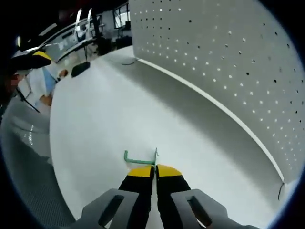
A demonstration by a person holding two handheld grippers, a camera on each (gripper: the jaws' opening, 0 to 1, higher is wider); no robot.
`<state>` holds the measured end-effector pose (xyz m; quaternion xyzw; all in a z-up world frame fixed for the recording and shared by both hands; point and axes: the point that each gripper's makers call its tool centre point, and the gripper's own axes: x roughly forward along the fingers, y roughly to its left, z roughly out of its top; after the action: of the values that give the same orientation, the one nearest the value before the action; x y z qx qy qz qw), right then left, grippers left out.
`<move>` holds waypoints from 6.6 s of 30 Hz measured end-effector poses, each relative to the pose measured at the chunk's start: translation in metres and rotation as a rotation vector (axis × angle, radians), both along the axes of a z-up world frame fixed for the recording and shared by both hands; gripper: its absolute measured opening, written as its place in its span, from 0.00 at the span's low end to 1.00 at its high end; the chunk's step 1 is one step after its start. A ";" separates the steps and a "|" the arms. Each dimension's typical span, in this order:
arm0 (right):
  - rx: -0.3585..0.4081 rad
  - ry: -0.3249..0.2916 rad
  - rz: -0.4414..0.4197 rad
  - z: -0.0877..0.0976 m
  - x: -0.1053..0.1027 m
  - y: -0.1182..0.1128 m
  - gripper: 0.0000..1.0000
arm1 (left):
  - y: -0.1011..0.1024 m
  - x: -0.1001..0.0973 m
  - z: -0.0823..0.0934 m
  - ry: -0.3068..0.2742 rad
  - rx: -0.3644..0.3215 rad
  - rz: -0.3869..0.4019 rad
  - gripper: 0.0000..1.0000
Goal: Insert the hook assembly into the mounting plate slot until the hook locks in place.
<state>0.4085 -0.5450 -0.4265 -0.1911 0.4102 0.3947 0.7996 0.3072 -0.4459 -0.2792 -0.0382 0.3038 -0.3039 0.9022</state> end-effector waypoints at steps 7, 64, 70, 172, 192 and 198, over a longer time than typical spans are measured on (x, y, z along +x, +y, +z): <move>0.068 0.018 -0.083 0.003 0.002 -0.004 0.00 | -0.001 0.000 0.002 -0.005 0.000 -0.003 1.00; 0.557 -0.084 -0.259 0.162 -0.011 0.004 0.00 | 0.016 0.016 0.026 -0.046 -0.066 0.012 0.83; 0.611 -0.037 -0.213 0.163 -0.028 0.011 0.00 | 0.016 0.019 0.029 -0.042 -0.110 -0.002 0.74; 0.793 -0.154 -0.035 0.236 -0.067 0.050 0.03 | -0.002 0.029 0.082 -0.071 -0.386 -0.081 0.02; 0.537 -0.288 0.094 0.266 -0.091 0.080 0.11 | 0.015 0.043 0.072 -0.078 -0.295 0.030 0.03; 0.435 -0.296 0.114 0.247 -0.094 0.085 0.13 | 0.012 0.041 0.070 -0.082 -0.266 0.034 0.03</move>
<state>0.3144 -0.4602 -0.1793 -0.0934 0.1830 0.4856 0.8497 0.3487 -0.4334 -0.2093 -0.1501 0.2232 -0.3275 0.9058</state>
